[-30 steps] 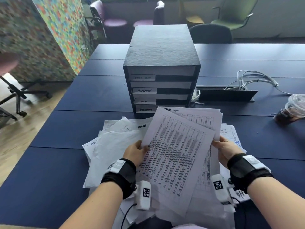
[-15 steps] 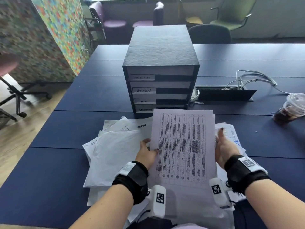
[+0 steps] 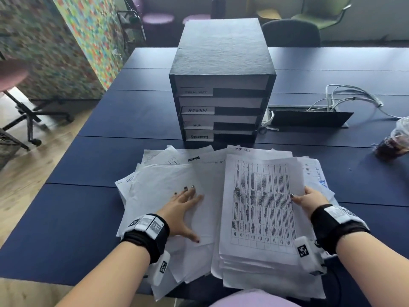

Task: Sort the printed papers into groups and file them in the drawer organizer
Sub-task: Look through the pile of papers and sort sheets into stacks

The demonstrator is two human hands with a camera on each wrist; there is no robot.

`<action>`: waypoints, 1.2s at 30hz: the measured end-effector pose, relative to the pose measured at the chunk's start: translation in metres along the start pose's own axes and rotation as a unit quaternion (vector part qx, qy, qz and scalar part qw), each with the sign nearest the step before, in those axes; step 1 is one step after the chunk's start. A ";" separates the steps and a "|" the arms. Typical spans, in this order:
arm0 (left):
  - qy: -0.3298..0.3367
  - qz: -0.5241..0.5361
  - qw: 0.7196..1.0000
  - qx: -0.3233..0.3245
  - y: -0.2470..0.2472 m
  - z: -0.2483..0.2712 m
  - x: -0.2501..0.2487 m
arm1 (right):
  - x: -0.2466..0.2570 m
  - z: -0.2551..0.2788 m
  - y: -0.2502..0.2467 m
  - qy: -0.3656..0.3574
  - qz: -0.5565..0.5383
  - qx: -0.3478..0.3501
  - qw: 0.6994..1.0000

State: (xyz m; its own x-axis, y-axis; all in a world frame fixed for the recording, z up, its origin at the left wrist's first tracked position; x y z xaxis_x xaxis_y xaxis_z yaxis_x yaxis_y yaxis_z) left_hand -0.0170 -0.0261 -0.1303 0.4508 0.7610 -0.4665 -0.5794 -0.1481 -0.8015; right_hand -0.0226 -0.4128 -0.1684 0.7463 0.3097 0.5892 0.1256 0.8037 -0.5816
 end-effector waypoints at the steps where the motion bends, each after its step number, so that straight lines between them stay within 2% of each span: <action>1: 0.002 -0.044 0.998 0.040 0.008 0.001 -0.001 | 0.000 0.000 0.000 0.001 0.013 -0.003 1.000; 3: -0.004 -0.105 0.991 0.077 0.017 0.002 -0.004 | 0.000 -0.001 -0.001 0.004 0.031 -0.006 0.999; 10: -0.033 -0.157 0.983 0.091 0.014 0.003 -0.012 | 0.002 -0.003 -0.001 -0.003 0.055 -0.017 0.998; 15: -0.032 -0.064 0.995 0.068 -0.006 0.009 -0.006 | -0.003 -0.003 0.000 0.002 0.027 -0.009 1.000; 18: -0.016 -0.018 0.999 -0.032 -0.030 0.014 0.000 | -0.004 -0.004 0.000 0.001 0.026 -0.008 1.000; 23: 0.022 -0.095 0.980 -0.172 -0.068 0.025 -0.009 | -0.004 -0.003 0.000 0.004 0.017 -0.005 1.000; 25: 0.022 -0.111 0.964 -0.240 -0.090 0.031 -0.014 | -0.004 -0.003 0.001 0.004 0.013 -0.004 1.000; 28: 0.008 -0.110 0.922 -0.372 -0.136 0.046 -0.021 | -0.004 -0.002 0.000 0.001 0.013 -0.006 1.000; 30: -0.012 -0.050 0.899 -0.435 -0.167 0.057 -0.029 | -0.003 -0.002 0.000 -0.002 0.010 -0.006 1.000; 33: -0.039 0.103 0.859 -0.501 -0.201 0.067 -0.040 | -0.002 -0.001 0.000 -0.001 0.004 -0.008 1.000; 36: 0.002 0.242 0.830 -0.503 -0.217 0.064 -0.057 | -0.005 -0.003 0.002 0.008 -0.020 0.000 1.000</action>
State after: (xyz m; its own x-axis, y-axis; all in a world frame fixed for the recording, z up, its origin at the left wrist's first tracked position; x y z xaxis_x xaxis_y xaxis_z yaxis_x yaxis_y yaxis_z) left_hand 0.0397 0.0036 0.0941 0.3349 0.4566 -0.8242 0.1653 -0.8896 -0.4257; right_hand -0.0240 -0.4142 -0.1734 0.7506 0.2691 0.6035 0.1556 0.8157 -0.5572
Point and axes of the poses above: each hand's wrist, its own z-axis away from the middle knuckle, its own y-axis out of the palm, x = y × z, the point moved 8 cm from there along -z, towards the middle knuckle, and after that the axes turned 8 degrees about y, right-handed, at the moved point
